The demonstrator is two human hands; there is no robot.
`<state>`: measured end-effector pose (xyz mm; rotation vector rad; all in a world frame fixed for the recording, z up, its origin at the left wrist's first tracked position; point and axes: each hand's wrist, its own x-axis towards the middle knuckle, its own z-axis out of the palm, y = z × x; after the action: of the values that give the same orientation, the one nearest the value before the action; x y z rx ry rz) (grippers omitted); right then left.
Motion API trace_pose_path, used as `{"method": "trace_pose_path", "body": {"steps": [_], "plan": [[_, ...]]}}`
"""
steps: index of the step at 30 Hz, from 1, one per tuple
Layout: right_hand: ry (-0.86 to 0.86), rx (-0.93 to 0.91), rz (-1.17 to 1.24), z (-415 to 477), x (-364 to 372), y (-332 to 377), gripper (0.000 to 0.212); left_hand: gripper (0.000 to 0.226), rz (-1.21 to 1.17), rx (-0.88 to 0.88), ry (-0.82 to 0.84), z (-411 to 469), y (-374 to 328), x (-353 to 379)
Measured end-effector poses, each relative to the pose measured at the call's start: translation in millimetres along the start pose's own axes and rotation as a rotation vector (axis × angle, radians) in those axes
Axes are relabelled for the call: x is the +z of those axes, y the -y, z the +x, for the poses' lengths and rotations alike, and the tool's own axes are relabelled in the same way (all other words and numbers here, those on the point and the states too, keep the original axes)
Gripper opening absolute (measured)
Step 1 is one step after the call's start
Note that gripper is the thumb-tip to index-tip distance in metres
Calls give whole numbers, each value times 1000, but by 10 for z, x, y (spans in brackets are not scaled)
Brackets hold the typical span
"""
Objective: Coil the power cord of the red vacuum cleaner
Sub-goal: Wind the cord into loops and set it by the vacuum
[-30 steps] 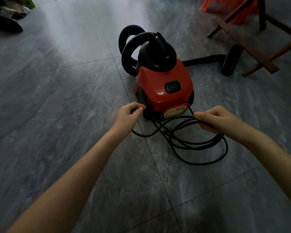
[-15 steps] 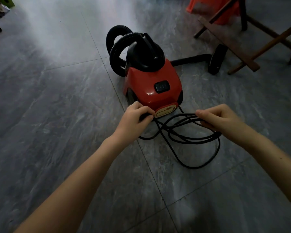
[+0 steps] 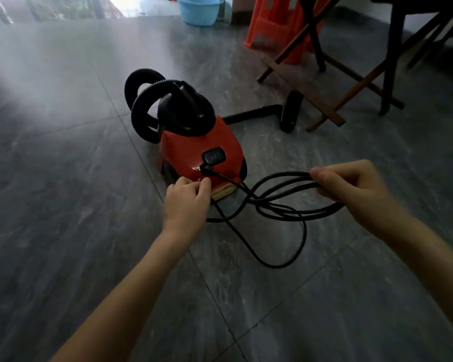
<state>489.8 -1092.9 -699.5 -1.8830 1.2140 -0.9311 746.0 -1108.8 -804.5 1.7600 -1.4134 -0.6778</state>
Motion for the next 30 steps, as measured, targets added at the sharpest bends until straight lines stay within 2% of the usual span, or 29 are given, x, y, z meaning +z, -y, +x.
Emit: {"method": "trace_pose_path", "body": {"steps": [3,5,7,9,10,13,17,20,24,26,28,30], "plan": [[-60,-4,25,-21,-8,-11,63,42,-2,51,-84,-11,-97,94],[-80,5,62,-26,-3,-37,60,44,89,231,-150,-34,-141,100],[-72,19,97,-6,12,-68,58,50,145,495,-142,-28,-156,65],[-62,24,110,29,39,-83,59,54,126,661,0,-32,-192,1],[-64,23,114,52,62,-82,61,56,90,676,106,-40,-205,-31],[-94,14,134,111,139,-52,62,63,-1,614,358,-67,-191,-114],[-99,-10,119,179,227,-57,59,70,-22,559,494,-116,-157,-221],[-103,-37,131,230,334,-57,61,67,75,562,405,-129,-141,-255],[-131,-50,148,282,459,-40,64,43,126,659,26,-24,-48,-232],[-154,-41,174,296,506,-37,64,44,120,587,-138,14,-5,-216],[-173,-35,192,299,543,-22,60,45,106,525,-147,7,7,-229],[-194,-36,188,302,568,-13,57,54,150,457,-56,-17,8,-242]]}}
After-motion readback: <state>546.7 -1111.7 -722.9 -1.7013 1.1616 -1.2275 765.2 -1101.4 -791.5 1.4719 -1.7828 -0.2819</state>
